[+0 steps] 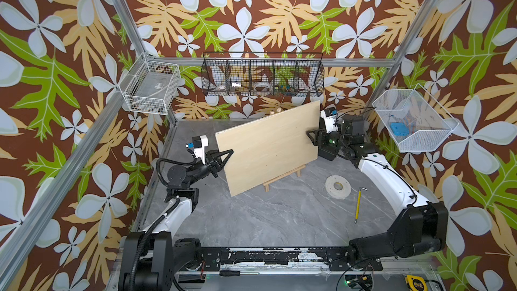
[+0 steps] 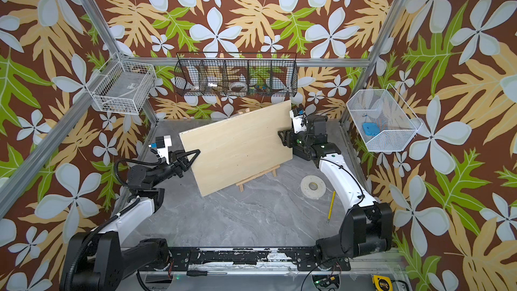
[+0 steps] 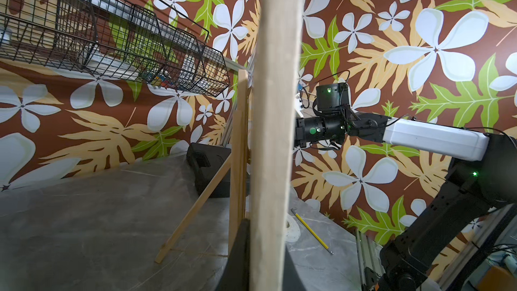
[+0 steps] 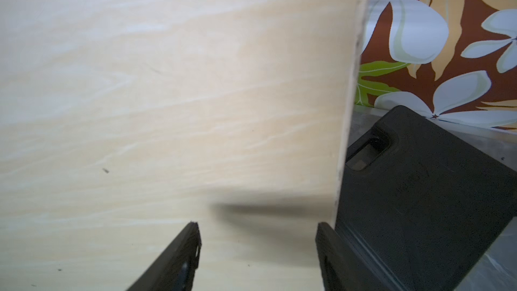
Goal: Disassemble the easel
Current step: Pick up the drawing board from the easel.
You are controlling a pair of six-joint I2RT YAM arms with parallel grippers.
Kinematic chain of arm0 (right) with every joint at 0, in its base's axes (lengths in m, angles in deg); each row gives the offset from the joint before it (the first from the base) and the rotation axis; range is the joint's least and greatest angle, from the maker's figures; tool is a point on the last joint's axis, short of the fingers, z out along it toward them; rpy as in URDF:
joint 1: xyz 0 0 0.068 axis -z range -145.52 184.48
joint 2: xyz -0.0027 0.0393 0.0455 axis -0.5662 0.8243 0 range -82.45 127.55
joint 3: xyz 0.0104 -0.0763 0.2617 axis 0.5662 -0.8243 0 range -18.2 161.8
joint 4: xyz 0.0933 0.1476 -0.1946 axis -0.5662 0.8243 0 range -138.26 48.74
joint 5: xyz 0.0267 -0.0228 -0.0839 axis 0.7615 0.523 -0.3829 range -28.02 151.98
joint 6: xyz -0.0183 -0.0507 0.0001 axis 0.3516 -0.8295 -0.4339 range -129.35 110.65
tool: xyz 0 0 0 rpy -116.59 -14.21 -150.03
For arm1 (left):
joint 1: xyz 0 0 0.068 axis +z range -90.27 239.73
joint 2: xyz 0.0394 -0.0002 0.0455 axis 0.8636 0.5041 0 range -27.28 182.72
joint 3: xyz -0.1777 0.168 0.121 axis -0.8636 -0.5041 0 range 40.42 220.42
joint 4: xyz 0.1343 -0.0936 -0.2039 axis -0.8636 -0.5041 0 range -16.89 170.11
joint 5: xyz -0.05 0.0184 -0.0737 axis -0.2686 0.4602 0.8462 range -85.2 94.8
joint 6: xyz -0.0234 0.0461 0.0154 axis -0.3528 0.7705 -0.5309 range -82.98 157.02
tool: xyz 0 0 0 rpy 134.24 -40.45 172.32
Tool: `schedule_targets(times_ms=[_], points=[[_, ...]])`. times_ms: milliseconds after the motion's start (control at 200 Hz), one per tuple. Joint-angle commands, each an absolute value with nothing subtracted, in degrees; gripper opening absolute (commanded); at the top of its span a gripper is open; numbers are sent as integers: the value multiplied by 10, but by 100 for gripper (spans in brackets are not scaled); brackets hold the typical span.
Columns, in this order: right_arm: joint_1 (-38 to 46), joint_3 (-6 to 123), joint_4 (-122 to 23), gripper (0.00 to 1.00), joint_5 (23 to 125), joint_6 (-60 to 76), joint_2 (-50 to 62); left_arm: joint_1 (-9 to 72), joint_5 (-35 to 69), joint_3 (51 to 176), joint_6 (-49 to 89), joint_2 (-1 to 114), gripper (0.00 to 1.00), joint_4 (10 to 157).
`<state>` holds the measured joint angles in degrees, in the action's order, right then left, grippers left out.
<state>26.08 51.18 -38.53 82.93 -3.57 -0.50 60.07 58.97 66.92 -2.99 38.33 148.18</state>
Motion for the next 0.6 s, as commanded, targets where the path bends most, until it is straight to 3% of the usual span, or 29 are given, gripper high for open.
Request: schedule_targets(times_ms=[0,595], points=[[261,501,-404,68,804,-21,-24,597,528,665,-54,365,0,1545],[261,497,-396,67,781,16,-95,580,409,676,-257,359,0,1765]])
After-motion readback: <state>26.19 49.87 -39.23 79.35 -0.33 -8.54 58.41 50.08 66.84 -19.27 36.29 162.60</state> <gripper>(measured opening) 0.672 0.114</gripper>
